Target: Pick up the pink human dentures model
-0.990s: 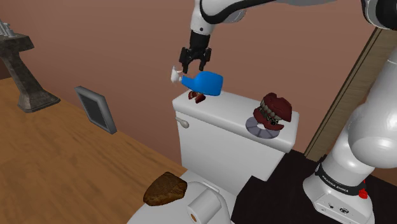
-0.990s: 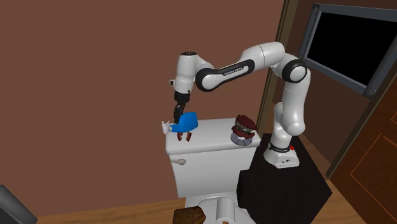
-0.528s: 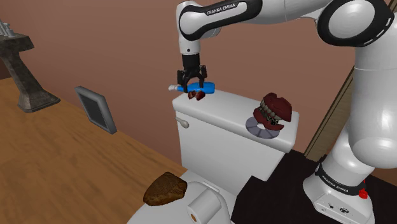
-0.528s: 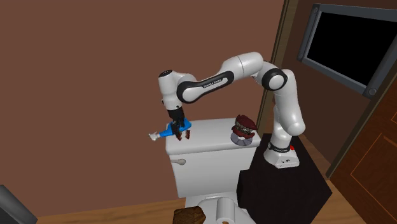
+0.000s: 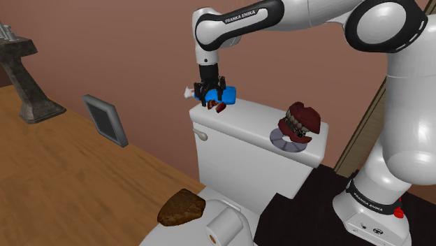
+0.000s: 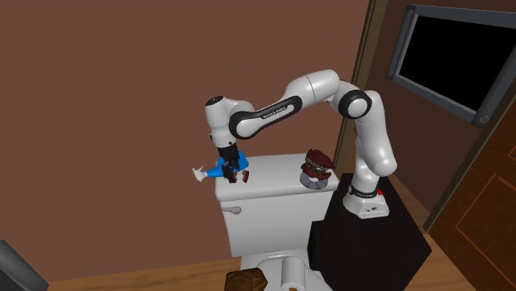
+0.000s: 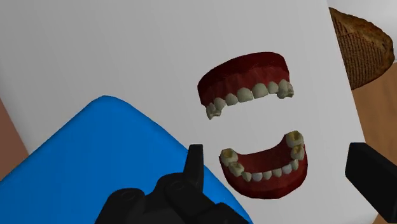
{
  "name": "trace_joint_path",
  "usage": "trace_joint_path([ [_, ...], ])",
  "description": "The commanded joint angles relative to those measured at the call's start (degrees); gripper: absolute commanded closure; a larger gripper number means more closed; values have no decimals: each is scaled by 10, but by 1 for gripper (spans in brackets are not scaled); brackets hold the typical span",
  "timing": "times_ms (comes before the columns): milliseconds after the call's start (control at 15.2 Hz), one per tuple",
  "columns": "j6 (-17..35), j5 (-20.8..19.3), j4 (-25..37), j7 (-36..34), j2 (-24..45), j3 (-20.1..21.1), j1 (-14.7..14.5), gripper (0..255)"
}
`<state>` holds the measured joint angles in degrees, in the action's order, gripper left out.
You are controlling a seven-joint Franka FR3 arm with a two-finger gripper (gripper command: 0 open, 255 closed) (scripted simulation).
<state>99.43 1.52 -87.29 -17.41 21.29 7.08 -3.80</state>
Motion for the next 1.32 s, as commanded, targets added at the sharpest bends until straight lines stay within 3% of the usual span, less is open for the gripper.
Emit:
trace_joint_path([
  [0, 12, -2, 0, 2, 18, -3, 2, 255],
  [528, 20, 0, -19, 1, 5, -2, 2, 255],
  [1254, -61, 1, 51, -3, -5, -1, 1, 255],
])
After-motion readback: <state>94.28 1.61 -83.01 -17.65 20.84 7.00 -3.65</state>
